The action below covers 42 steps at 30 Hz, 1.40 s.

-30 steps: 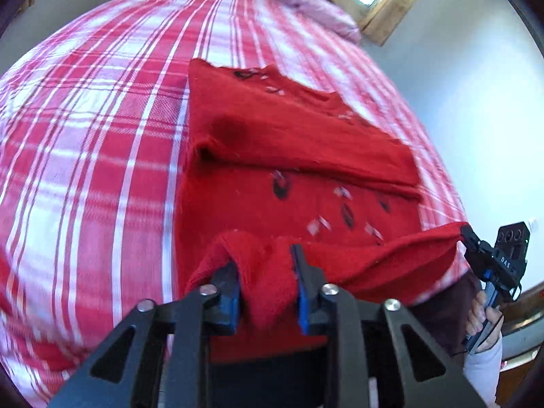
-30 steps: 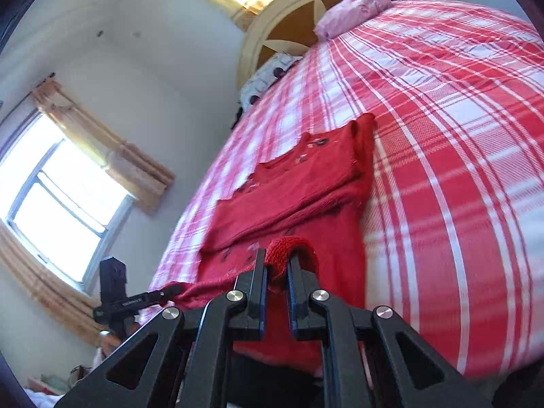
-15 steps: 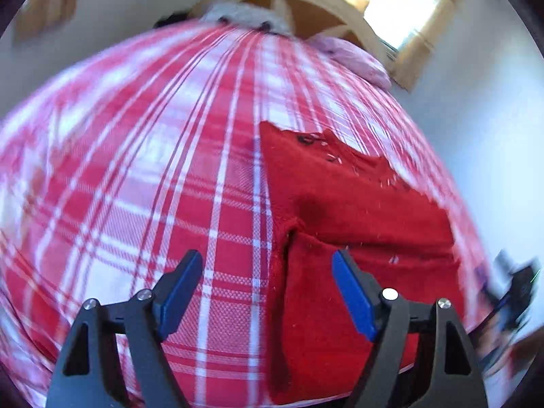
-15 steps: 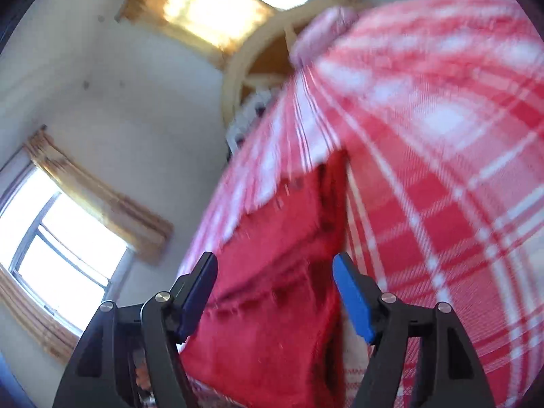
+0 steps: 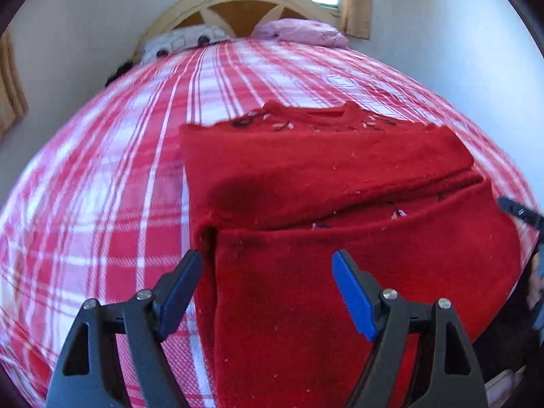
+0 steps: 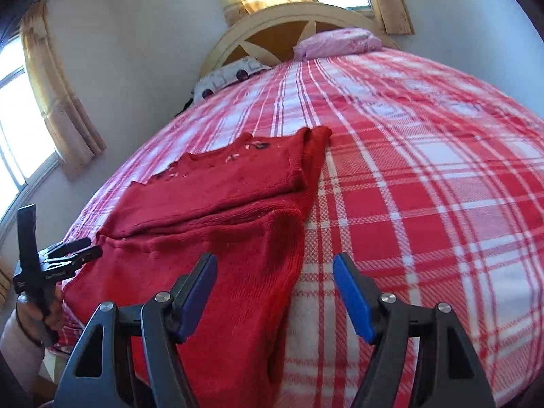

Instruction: Fold small clothes

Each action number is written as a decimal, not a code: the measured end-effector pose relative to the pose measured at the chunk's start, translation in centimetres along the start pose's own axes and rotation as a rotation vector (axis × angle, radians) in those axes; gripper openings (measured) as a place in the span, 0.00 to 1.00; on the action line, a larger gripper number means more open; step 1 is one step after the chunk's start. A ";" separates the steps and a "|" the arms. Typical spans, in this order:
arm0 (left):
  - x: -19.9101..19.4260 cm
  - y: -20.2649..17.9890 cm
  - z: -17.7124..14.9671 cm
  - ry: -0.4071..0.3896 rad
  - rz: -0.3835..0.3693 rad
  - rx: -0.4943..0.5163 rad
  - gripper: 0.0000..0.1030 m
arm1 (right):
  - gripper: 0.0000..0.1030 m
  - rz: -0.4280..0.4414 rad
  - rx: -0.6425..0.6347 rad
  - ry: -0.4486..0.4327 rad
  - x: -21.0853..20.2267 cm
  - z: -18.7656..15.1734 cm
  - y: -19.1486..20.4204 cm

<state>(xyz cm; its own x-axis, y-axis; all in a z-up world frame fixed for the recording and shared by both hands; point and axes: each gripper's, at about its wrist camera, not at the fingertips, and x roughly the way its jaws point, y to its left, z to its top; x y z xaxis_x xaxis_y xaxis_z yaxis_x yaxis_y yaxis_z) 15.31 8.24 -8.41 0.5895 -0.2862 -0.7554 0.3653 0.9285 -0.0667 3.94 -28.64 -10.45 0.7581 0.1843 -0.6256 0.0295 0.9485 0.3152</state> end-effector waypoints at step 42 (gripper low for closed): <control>1.8 3.1 -0.8 0.052 -0.172 -0.194 0.22 | 0.12 0.034 -0.041 0.010 2.1 -0.8 1.1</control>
<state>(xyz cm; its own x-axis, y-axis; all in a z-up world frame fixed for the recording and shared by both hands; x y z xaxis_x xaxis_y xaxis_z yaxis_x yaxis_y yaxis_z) 16.92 10.77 -10.47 0.4907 -0.4362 -0.7543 0.3091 0.8965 -0.3174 5.10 -27.04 -12.00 0.7515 0.2189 -0.6224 -0.0226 0.9513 0.3073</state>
